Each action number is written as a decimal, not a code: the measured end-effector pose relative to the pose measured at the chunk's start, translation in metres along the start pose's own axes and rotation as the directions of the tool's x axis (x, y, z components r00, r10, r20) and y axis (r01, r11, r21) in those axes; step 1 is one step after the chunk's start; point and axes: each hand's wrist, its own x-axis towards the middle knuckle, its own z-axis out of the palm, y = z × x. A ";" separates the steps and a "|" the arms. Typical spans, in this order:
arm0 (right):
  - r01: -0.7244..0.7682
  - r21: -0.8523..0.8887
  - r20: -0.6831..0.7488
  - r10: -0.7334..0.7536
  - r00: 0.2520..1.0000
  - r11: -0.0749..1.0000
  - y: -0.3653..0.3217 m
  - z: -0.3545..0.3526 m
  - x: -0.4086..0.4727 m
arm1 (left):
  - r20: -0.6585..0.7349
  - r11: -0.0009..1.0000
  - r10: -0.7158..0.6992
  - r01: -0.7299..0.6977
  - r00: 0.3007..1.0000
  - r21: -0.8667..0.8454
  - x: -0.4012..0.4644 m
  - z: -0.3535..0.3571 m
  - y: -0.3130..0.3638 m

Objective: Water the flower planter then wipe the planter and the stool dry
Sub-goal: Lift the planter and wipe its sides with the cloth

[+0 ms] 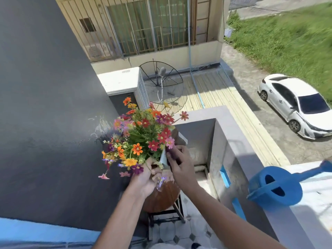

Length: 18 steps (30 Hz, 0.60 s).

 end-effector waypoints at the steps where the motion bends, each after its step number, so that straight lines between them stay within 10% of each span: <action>1: 0.073 -0.020 0.004 -0.073 0.997 0.997 -0.001 -0.001 -0.003 | -0.001 1.000 0.005 -0.005 1.000 -0.020 -0.001 0.003 0.001; 10: -0.025 -0.125 -0.008 0.024 1.000 0.992 0.034 -0.019 -0.016 | 0.005 0.996 -0.031 0.031 1.000 -0.080 0.004 -0.001 0.006; 18: 0.220 -0.121 0.097 -0.209 0.973 0.968 -0.001 -0.012 0.003 | -0.003 0.998 -0.035 0.035 0.999 -0.056 -0.006 0.017 0.005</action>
